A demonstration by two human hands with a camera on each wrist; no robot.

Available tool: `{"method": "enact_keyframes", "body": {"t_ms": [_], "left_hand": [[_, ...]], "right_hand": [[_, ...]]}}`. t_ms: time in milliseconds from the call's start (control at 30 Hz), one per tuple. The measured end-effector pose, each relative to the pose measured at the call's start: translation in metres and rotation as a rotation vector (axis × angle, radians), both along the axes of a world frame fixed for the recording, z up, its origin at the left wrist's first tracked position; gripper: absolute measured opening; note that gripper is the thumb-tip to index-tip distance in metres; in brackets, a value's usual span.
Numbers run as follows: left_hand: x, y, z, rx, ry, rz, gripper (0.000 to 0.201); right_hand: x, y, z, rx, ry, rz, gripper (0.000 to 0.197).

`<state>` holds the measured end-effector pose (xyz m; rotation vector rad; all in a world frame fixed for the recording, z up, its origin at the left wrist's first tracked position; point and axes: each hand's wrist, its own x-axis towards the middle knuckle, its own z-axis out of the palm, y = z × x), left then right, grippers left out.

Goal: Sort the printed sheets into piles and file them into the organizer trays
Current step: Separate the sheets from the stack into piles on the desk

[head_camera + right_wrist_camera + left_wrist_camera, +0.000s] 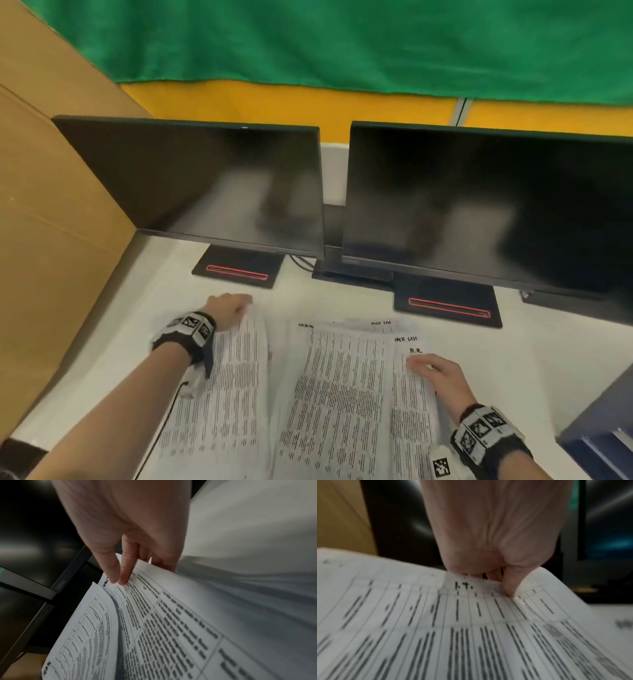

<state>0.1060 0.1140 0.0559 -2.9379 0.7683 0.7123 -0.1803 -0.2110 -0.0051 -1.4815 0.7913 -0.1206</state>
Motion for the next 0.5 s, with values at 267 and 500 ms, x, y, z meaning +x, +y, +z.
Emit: {"method": "enact_keyframes", "body": {"t_ms": [267, 500], "left_hand": [[-0.019, -0.008, -0.035, 0.067, -0.083, -0.13, 0.037], [-0.08, -0.089, -0.03, -0.49, -0.274, -0.256, 0.035]], "right_hand": [[0.0, 0.001, 0.001, 0.011, -0.003, -0.028, 0.011], [0.0, 0.003, 0.0, -0.021, 0.0, -0.027, 0.012]]}}
